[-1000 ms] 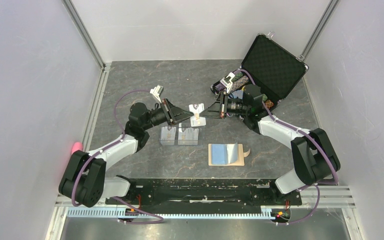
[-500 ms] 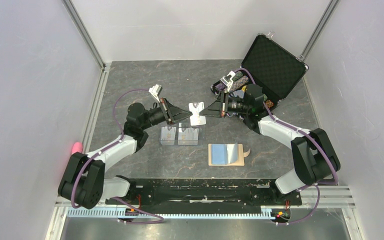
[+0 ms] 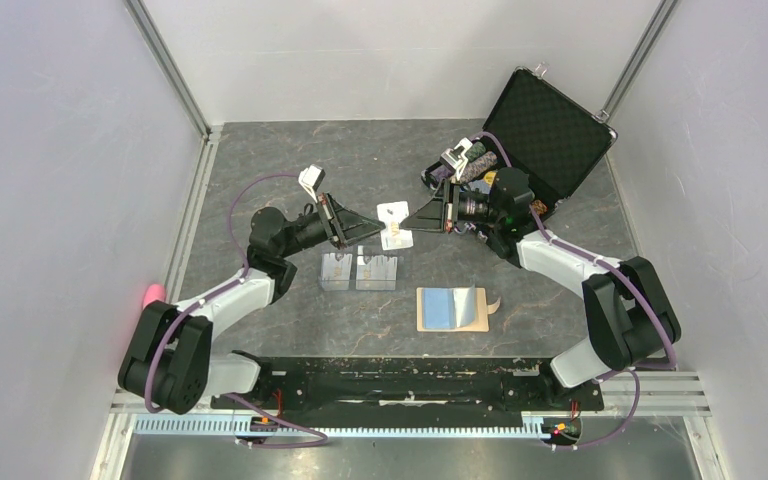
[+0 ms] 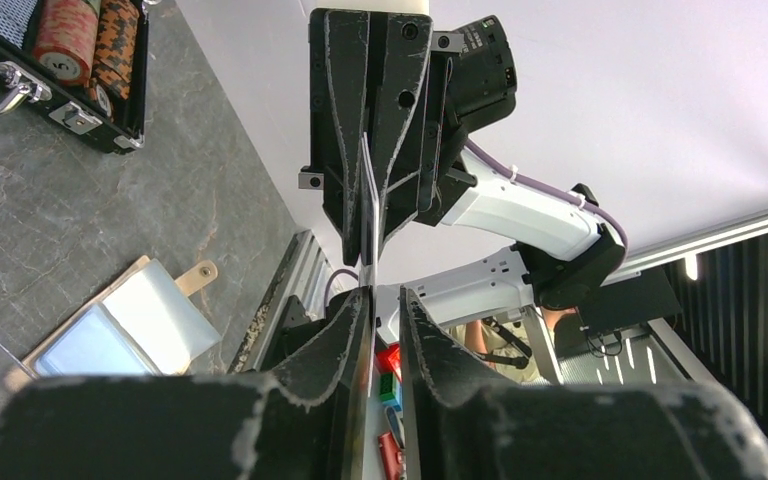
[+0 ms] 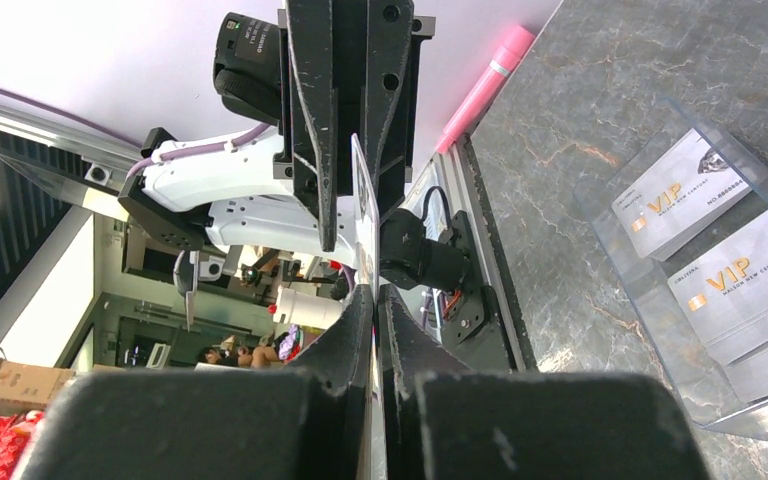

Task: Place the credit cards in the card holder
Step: Place the credit card in the storage box.

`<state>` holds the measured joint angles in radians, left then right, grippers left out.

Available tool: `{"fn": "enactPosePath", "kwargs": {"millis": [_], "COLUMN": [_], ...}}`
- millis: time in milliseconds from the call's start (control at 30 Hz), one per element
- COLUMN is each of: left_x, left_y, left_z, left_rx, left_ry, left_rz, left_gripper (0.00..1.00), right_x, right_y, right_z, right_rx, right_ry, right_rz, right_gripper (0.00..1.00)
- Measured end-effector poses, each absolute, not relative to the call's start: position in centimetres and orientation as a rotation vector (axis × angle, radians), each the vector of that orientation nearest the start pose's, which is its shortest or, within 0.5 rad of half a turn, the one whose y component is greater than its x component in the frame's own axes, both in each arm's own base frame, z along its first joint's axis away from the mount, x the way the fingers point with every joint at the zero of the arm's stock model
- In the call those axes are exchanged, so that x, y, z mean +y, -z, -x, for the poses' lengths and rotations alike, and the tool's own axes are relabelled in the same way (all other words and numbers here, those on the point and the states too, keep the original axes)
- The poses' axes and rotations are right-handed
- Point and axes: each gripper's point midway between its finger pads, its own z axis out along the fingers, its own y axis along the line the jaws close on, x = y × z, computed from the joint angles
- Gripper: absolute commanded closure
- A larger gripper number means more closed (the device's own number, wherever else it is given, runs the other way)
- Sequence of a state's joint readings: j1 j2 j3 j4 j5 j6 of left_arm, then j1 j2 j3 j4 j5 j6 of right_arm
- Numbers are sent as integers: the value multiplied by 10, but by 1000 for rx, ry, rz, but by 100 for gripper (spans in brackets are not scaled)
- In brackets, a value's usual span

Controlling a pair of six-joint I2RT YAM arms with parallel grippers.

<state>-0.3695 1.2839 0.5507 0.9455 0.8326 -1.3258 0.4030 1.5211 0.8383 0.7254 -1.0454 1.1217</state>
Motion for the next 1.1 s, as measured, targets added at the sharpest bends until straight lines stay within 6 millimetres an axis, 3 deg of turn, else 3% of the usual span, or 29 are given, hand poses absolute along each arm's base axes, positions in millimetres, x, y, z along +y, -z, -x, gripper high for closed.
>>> {"fn": "enactPosePath", "kwargs": {"millis": [267,467,967,1100], "left_x": [-264,-261,-257,-259], "left_y": [-270,-270,-278,-276], "left_z": [-249,-249,-239,-243], "left_rx": [1768,1776,1784,1801], "left_ry": [1883,1878,1892,1861], "left_rz": [-34,-26,-80,-95], "left_gripper": [82,74,81,72], "right_x": [300,299,291,291], "right_y": [-258,-258,-258,-258], "right_z": [-268,-270,-285,-286], "right_rx": [1911,1911,1904,1904], "right_ry": [-1900,-1896,-1858,-1859], "right_rz": [352,345,276,271], "right_gripper": [100,100,100,100]}}
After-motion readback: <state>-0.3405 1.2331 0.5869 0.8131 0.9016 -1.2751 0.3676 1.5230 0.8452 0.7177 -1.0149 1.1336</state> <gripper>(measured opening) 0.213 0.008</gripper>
